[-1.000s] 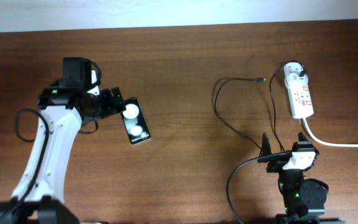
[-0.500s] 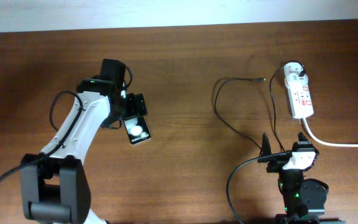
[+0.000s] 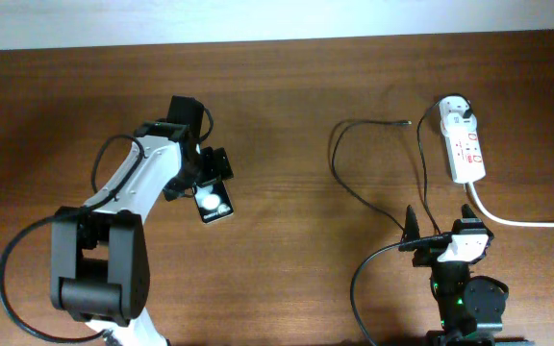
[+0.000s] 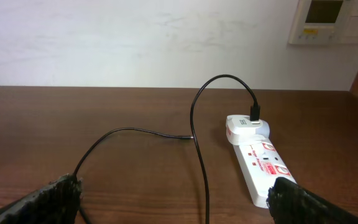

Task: Plug charger to phone and switch on socket
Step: 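Lower the left gripper and grasp the phone's bottom edge, then lift the phone with the left gripper and tilt it upright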

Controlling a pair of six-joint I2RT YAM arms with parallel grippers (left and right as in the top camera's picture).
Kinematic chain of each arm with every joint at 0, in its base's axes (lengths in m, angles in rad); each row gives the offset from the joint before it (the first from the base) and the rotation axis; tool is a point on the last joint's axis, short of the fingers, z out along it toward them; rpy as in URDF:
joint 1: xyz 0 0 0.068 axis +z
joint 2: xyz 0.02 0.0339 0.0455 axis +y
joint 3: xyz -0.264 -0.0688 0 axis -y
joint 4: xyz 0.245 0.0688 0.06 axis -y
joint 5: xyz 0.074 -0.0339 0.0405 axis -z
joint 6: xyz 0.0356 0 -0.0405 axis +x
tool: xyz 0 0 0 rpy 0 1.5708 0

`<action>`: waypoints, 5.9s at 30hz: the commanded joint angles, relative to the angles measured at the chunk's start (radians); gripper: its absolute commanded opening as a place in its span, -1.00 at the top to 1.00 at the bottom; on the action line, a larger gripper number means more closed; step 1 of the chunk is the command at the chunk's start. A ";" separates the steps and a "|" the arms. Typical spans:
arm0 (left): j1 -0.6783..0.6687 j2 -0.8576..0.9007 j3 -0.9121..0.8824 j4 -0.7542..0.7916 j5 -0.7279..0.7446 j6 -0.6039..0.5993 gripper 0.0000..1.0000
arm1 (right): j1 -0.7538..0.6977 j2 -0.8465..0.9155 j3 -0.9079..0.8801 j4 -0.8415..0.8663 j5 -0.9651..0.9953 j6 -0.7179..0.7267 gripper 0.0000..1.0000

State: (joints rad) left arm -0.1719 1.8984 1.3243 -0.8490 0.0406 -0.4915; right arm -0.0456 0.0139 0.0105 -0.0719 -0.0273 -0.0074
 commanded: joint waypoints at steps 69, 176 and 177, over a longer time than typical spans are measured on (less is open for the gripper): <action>-0.004 0.145 0.005 0.073 -0.063 -0.020 -0.40 | 0.005 -0.008 -0.005 -0.003 -0.013 0.002 -0.98; -0.004 -0.135 0.147 -0.470 1.048 0.038 -0.11 | 0.005 -0.008 -0.005 -0.003 -0.013 0.002 -0.98; -0.004 -0.135 0.147 -0.470 1.048 0.038 -0.11 | 0.005 -0.008 -0.005 -0.003 -0.013 0.002 -0.97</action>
State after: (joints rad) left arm -0.1764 1.7702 1.4662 -1.3201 1.0370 -0.4770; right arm -0.0456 0.0139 0.0105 -0.0719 -0.0273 -0.0078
